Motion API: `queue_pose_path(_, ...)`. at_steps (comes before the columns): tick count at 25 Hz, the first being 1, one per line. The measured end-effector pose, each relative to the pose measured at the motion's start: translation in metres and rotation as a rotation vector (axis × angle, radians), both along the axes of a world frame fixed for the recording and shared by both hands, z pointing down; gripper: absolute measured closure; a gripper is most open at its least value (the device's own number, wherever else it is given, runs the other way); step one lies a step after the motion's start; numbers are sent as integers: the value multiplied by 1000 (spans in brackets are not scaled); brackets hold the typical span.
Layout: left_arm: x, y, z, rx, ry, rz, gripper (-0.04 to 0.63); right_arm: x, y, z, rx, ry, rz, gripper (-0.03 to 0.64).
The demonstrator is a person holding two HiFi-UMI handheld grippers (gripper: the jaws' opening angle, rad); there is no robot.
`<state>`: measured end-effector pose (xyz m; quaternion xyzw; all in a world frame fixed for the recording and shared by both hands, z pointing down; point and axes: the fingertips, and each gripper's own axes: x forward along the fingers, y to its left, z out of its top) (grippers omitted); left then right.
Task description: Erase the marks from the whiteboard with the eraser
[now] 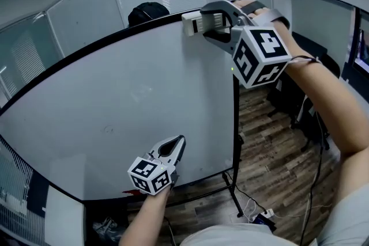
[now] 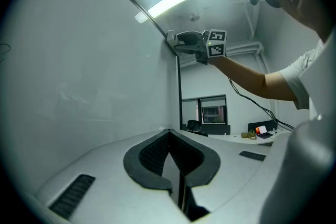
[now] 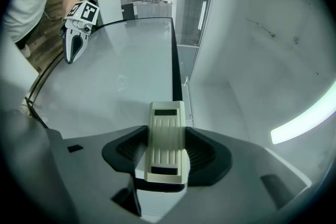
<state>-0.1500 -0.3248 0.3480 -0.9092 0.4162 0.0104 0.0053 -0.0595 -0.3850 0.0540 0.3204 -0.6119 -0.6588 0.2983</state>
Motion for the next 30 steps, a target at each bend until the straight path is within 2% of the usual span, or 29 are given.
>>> queue_pose_path(9,27,-2,-31,21,1,-64,588,14,-5,-5,-27,-10,-34,383)
queue_pose_path(15,39,-4,-29,18,1,-73,588,10,-6,28,-67,-33,-77,383)
queue_pose_path(21,38,-2,-23,9,6,-95,588,2,-1,94,-120,-25,-112,383)
queue_pose_path(30,22,-4,-11,-13,16,-149,588,-4,2,221,-257,-32,-165,383)
